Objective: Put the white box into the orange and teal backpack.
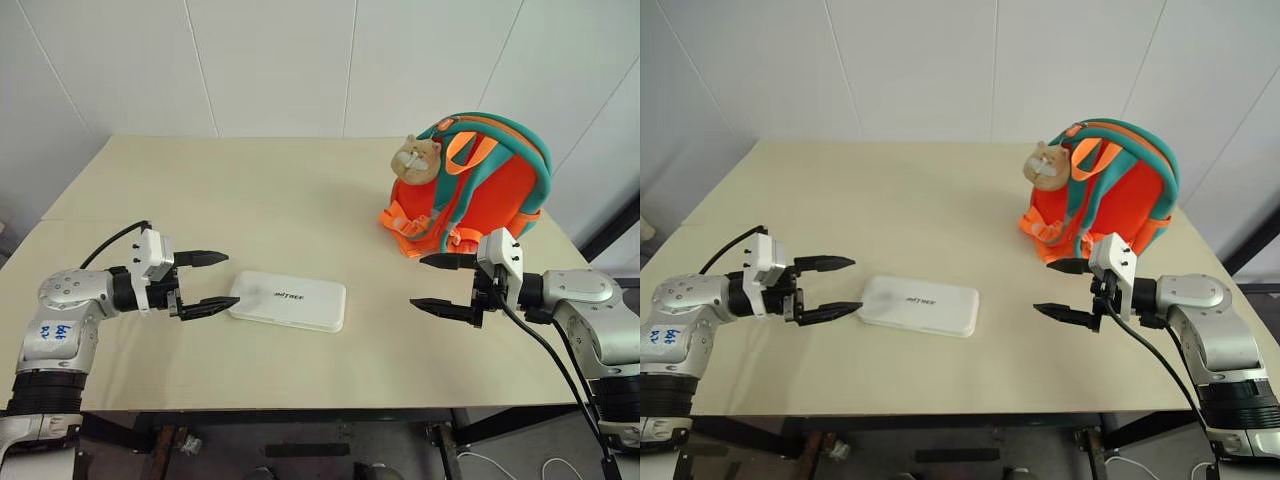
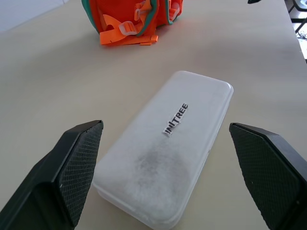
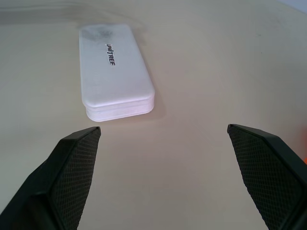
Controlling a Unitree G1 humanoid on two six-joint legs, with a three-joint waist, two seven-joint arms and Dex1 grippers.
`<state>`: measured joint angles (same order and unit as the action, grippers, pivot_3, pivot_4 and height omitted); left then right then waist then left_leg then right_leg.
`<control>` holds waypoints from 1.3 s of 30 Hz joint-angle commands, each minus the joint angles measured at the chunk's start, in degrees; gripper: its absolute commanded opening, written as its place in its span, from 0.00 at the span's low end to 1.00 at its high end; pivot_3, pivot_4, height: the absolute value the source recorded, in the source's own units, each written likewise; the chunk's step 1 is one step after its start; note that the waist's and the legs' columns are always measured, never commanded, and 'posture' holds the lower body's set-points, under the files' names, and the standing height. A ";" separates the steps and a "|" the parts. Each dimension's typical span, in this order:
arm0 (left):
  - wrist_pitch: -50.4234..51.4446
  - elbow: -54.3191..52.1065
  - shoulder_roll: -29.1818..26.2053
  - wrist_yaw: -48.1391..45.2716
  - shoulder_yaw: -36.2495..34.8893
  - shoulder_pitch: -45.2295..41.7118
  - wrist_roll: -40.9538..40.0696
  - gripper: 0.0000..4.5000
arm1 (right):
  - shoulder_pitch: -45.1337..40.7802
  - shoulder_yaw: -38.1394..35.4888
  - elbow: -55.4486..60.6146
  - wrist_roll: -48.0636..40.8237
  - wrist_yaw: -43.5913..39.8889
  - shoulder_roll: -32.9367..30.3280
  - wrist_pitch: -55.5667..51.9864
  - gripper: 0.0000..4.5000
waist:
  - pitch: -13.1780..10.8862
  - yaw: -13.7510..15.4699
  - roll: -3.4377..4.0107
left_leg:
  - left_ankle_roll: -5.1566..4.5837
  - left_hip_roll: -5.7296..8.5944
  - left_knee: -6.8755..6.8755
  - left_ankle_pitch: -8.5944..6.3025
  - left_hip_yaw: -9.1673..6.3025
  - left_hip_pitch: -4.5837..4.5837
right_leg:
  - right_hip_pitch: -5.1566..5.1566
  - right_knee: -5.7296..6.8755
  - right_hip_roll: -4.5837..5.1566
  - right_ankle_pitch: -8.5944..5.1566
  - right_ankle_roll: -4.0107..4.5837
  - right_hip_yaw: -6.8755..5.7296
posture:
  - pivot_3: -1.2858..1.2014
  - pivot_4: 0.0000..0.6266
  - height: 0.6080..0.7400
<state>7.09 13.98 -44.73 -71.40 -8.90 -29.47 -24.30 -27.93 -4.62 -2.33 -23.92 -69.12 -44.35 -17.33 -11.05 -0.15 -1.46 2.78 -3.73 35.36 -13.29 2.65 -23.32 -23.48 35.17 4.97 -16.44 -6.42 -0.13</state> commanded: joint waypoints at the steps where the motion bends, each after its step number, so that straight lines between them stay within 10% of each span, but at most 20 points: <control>1: -1.55 -0.46 0.65 -0.28 0.19 -2.45 0.08 1.00 | -1.08 1.28 -0.05 0.16 -0.23 1.46 1.36 0.99 | 0.00 0.01 0.00 | 0.00 -0.01 0.00 0.00 0.00 0.00 | 0.00 0.01 -0.01 0.00 0.00 0.01 | 0.52 0.24 1.00; 9: -7.96 7.43 0.19 5.41 0.03 -2.63 6.44 0.91 | -4.76 7.86 -8.15 5.92 1.80 8.29 5.88 0.96 | 0.00 -0.34 -0.01 | 0.03 -0.12 0.26 -0.02 0.23 0.04 | -0.15 0.32 -0.25 0.00 -0.01 0.45 | 0.52 0.24 1.00; 23: -17.26 27.88 -2.70 10.21 1.55 -6.27 14.70 0.00 | -6.94 14.45 -17.17 12.39 4.73 19.72 12.44 0.00 | 0.02 0.02 -0.03 | 0.04 -0.16 0.41 -0.06 0.27 0.02 | -0.19 0.48 -0.29 0.00 0.00 0.49 | 0.52 0.24 1.00; 39: -14.69 25.81 4.54 7.29 7.00 -7.34 15.96 0.00 | -5.24 14.25 -11.47 11.80 6.17 20.86 9.98 0.00 | 0.03 -0.20 -0.05 | 0.07 -0.20 0.48 -0.07 0.30 0.02 | -0.22 0.59 -0.32 0.00 -0.01 0.50 | 0.52 0.24 1.00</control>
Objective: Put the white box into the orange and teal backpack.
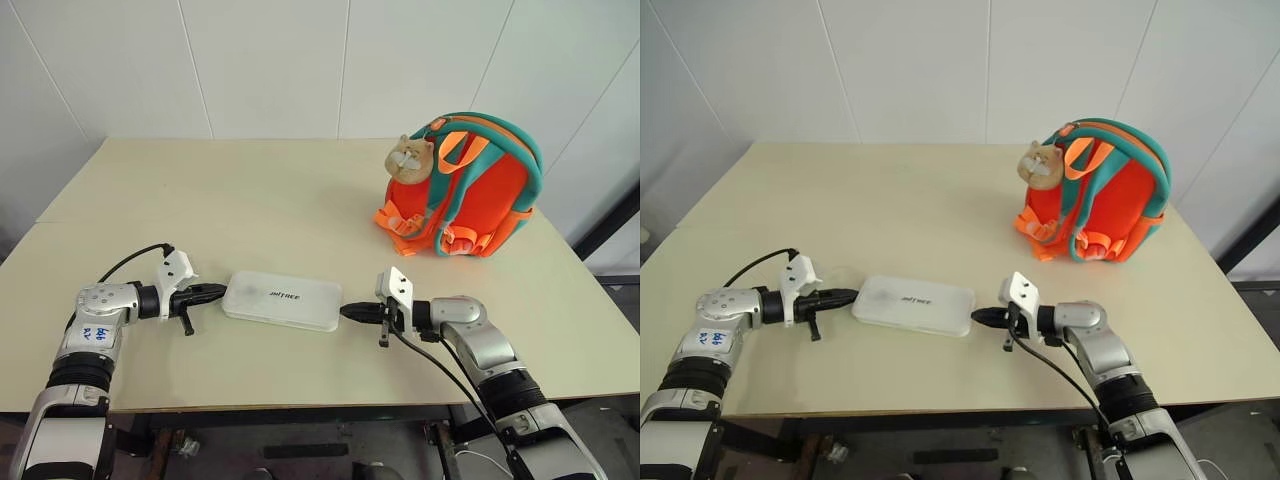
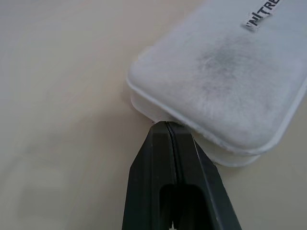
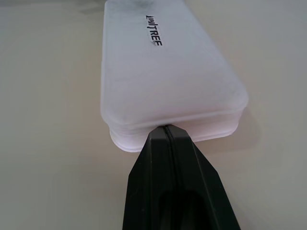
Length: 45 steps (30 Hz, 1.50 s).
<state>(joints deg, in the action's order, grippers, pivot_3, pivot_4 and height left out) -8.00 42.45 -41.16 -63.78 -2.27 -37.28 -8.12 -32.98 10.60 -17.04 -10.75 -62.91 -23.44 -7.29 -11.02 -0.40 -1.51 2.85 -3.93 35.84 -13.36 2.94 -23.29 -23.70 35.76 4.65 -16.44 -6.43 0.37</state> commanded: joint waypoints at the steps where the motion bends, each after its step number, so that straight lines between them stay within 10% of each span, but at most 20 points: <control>1: 0.49 -3.06 1.02 -0.44 0.46 0.72 -0.24 0.00 | -0.16 -1.05 3.35 -1.40 -0.04 -0.12 -0.18 0.00 | 0.00 0.07 0.00 | 0.00 0.00 0.03 0.00 0.00 0.00 | 0.01 0.00 0.00 0.00 0.00 0.00 | 0.52 0.24 1.00; 22: 14.55 -28.22 6.49 -2.67 2.30 12.02 -5.33 0.00 | 3.92 -5.44 5.16 -2.33 -2.81 -5.45 -2.57 0.00 | 0.00 0.16 0.00 | -0.02 0.00 0.11 -0.04 -0.01 0.01 | 0.04 0.00 0.00 -0.01 0.01 0.06 | 0.52 0.24 1.00; 43: 17.35 -29.10 9.36 2.21 0.98 11.87 -5.98 0.00 | 4.85 -6.87 6.63 -2.48 -2.10 -8.25 -9.50 0.00 | 0.01 0.21 -0.01 | -0.04 0.00 0.19 -0.05 -0.02 0.03 | 0.10 -0.01 0.01 0.00 0.02 0.08 | 0.52 0.24 1.00; 45: 18.53 -28.81 8.96 4.58 -0.74 11.98 -5.75 0.09 | 4.30 -8.20 6.10 -3.29 -2.36 -8.75 -9.28 0.12 | 0.01 0.26 -0.01 | -0.04 0.00 0.22 -0.05 -0.02 0.03 | 0.11 0.00 0.01 0.01 0.03 0.08 | 0.52 0.24 1.00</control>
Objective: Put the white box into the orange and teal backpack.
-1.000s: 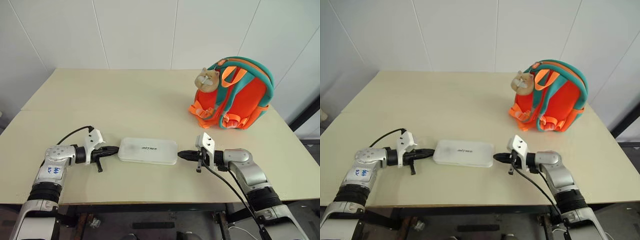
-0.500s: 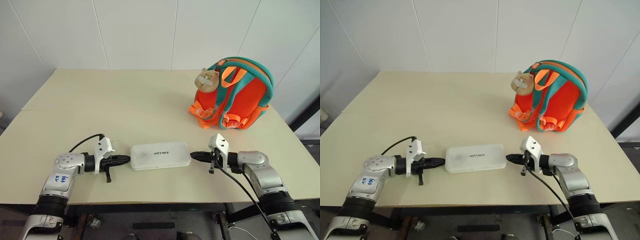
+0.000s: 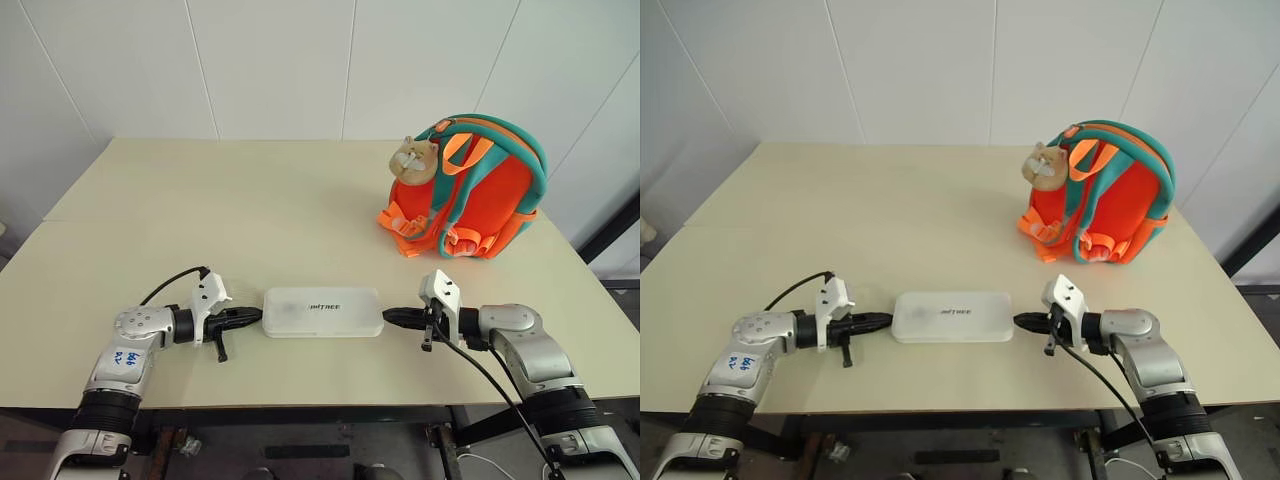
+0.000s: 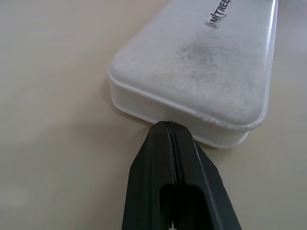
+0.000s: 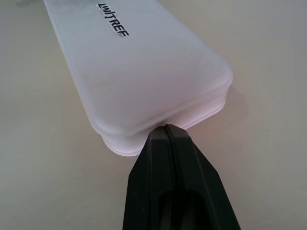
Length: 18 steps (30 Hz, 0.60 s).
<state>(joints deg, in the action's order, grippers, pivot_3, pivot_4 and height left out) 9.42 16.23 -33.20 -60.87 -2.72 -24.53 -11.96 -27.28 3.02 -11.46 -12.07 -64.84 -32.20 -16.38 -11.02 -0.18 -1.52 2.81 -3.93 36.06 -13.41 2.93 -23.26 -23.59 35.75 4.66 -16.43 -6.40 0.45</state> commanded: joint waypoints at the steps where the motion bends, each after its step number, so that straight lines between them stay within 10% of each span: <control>1: 1.06 -2.01 0.27 2.40 -0.67 -0.71 -0.97 0.13 | -1.56 -1.01 0.36 -2.07 -0.34 -0.22 -0.28 0.20 | 0.00 0.00 0.00 | -0.01 0.00 0.00 -0.01 0.00 -0.01 | 0.00 0.00 0.00 0.01 0.00 0.00 | 0.52 0.24 1.00; 12: 19.30 -4.12 -7.89 -1.41 -3.96 1.32 -8.86 0.87 | -2.90 -2.66 1.34 -5.66 -4.09 -5.10 -6.34 1.00 | 0.00 -0.35 0.00 | -0.02 0.00 -0.11 -0.07 0.02 -0.02 | -0.04 -0.10 0.00 -0.01 0.03 0.00 | 0.52 0.24 1.00; 18: 39.61 -4.35 -9.99 -4.85 -4.04 -3.97 -17.78 1.00 | -3.30 -0.80 4.10 -7.55 -7.50 -7.60 -11.21 1.00 | 0.00 -0.24 0.00 | -0.03 0.00 -0.08 -0.10 0.01 -0.02 | -0.03 -0.12 -0.01 -0.02 0.04 -0.01 | 0.52 0.24 1.00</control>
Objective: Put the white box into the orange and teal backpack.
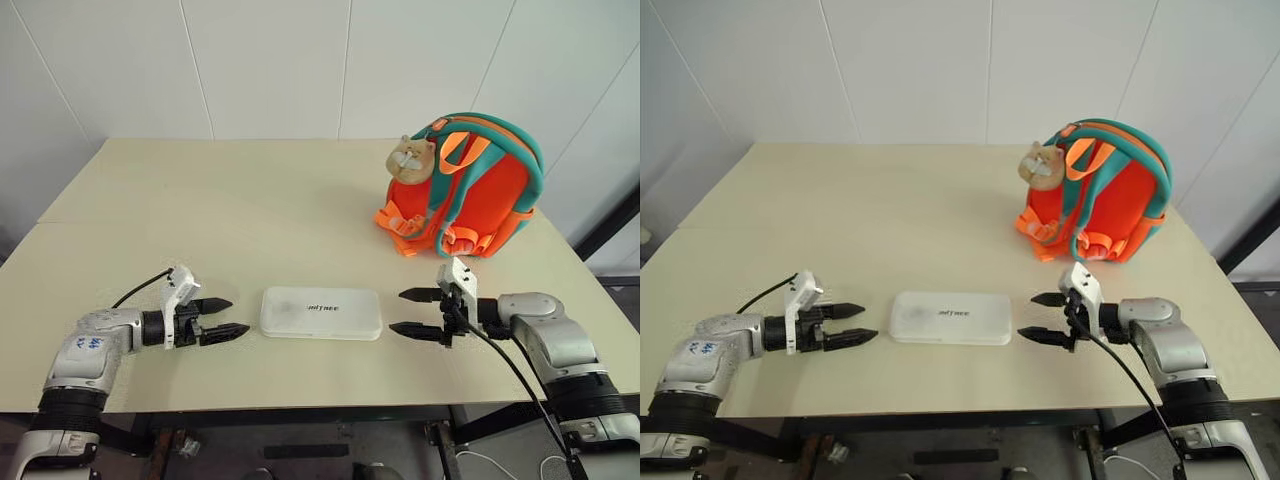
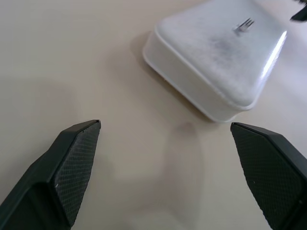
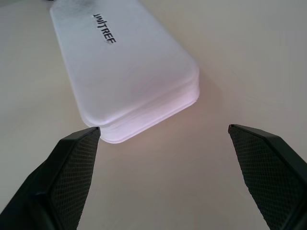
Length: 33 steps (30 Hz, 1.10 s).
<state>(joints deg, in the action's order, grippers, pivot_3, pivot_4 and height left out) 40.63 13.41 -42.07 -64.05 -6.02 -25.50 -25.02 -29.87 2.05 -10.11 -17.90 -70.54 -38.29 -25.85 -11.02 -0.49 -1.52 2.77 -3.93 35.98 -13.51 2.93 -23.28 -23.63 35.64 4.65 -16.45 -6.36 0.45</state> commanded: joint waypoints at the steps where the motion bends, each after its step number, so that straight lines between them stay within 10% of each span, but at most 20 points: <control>1: 12.24 -0.50 -0.89 -1.87 -0.75 -4.71 -6.24 1.00 | -0.82 0.53 3.24 -1.88 -2.22 -1.71 -2.48 1.00 | 0.00 0.21 0.00 | 0.00 0.00 0.01 0.00 -0.01 -0.01 | 0.00 0.00 0.00 0.00 0.00 0.00 | 0.52 0.24 1.00; 10: 33.41 9.63 3.37 1.39 6.33 -16.94 -7.46 1.00 | -1.59 4.37 6.14 -1.47 -1.79 -1.63 -6.36 1.00 | -0.01 0.12 -0.01 | -0.02 0.02 0.05 -0.02 -0.02 -0.03 | 0.00 0.00 -0.02 -0.01 -0.03 0.01 | 0.52 0.24 1.00; 33: 41.46 18.26 11.62 11.63 3.00 -22.02 -7.75 1.00 | -0.34 5.59 7.13 -1.84 1.05 2.05 -5.38 1.00 | 0.00 -0.38 -0.02 | 0.03 0.05 0.15 -0.08 -0.10 0.05 | 0.09 0.17 -0.01 -0.06 -0.10 0.03 | 0.52 0.24 1.00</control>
<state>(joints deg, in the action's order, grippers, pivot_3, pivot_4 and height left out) 79.89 32.07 -31.50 -53.21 -4.02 -48.71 -32.28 -29.10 7.74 -3.47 -19.40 -69.63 -36.86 -32.71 -11.02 -0.87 -1.54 2.81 -3.88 36.12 -13.59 2.85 -23.23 -23.54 35.80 4.64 -16.50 -6.46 0.47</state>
